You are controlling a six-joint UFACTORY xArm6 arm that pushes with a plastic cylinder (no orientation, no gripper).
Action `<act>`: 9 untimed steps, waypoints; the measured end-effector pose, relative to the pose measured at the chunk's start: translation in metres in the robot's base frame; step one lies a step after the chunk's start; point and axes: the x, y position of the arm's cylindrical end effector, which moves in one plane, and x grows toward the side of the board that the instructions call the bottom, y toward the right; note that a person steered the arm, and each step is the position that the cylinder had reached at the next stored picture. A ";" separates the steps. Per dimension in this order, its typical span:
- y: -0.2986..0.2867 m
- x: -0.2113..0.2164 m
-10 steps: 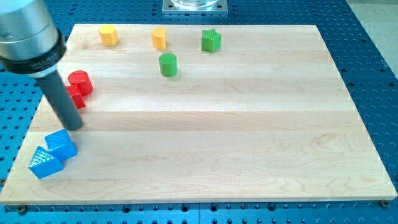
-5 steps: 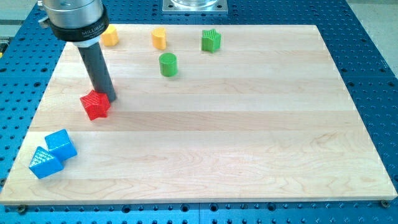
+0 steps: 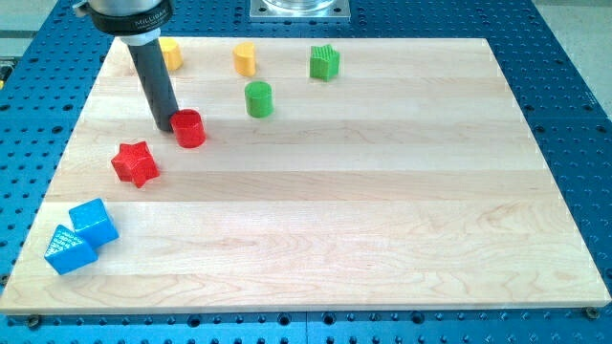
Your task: Separate the red blocks
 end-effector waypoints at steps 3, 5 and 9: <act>-0.024 0.075; 0.008 0.108; 0.186 0.140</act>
